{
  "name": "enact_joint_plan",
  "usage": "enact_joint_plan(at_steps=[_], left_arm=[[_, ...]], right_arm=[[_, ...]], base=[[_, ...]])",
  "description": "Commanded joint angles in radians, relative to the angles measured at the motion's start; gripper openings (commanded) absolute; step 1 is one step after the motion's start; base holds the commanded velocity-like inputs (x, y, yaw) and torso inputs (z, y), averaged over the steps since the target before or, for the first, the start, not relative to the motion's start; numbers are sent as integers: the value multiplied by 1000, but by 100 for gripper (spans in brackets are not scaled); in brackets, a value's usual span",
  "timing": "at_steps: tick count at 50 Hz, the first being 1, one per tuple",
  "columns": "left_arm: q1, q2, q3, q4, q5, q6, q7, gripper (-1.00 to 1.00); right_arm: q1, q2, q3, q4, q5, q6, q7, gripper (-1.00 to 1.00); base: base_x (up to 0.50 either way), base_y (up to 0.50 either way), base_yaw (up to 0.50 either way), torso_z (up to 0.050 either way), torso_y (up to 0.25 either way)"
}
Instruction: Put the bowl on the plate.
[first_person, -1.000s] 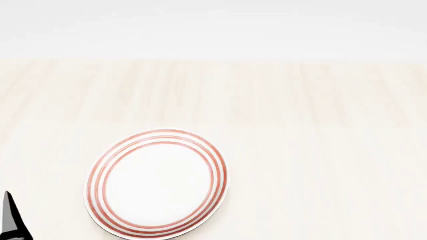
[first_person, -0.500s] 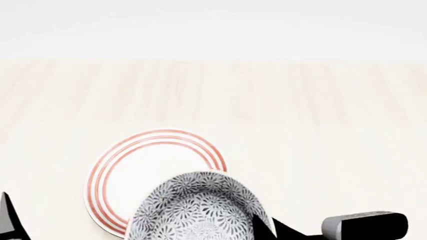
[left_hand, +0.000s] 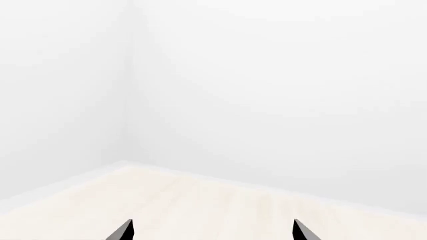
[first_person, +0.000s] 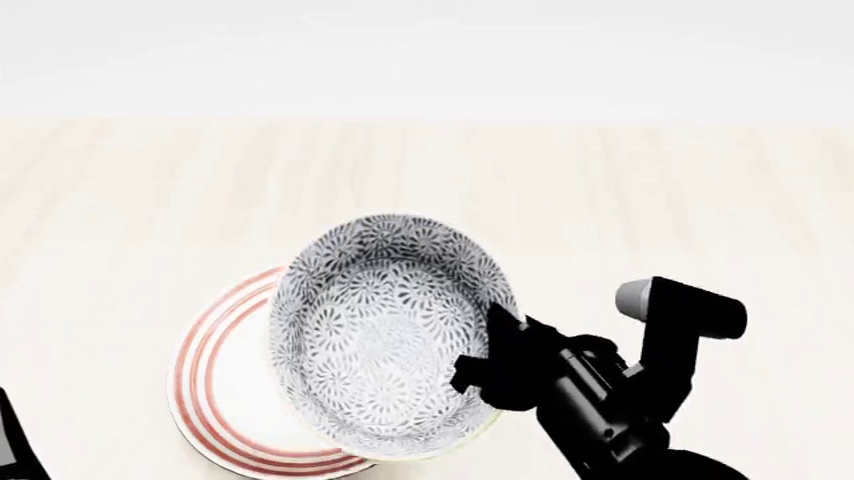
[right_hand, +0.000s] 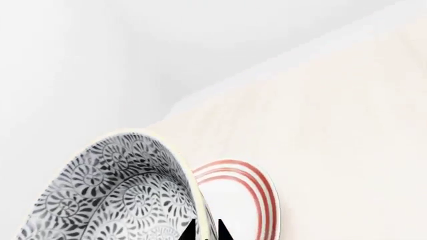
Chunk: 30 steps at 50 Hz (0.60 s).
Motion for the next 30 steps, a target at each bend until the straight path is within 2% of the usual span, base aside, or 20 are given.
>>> enact_joint_plan(at_steps=[1,9,16,21,25,26,30], left_arm=[[43,17,-21,39,11,7,24,100],[38,22,-14,16,11,23,24,100],[49,23,-15,9,9,40,22,100],[59,21,-19,13,6,49,18,100],[61,19,-19,14,5,48,15,100],[62,19,-19,15,5,49,15,100],[62,17,-18,15,4,50,13,100]], right_arm=[[280,-131,-63,418,-118,-41,-31,-100],[443,-182,-102,696,-183,-98,-46,-100],[500,-213,-134,791,-171,-58,-102,-100],[510,-234,-136,853,-183,-122,-103,-100],[548,-256,-189,941,-200,-111,-155,-100],[538,-265,-242,926,-252,-163,-104,-100],[540,-261,-263,929,-228,-171,-98,-100]], base=[[0,0,0,0,0],[0,0,0,0,0],[0,0,0,0,0],[0,0,0,0,0],[0,0,0,0,3],[0,0,0,0,0],[0,0,0,0,0]])
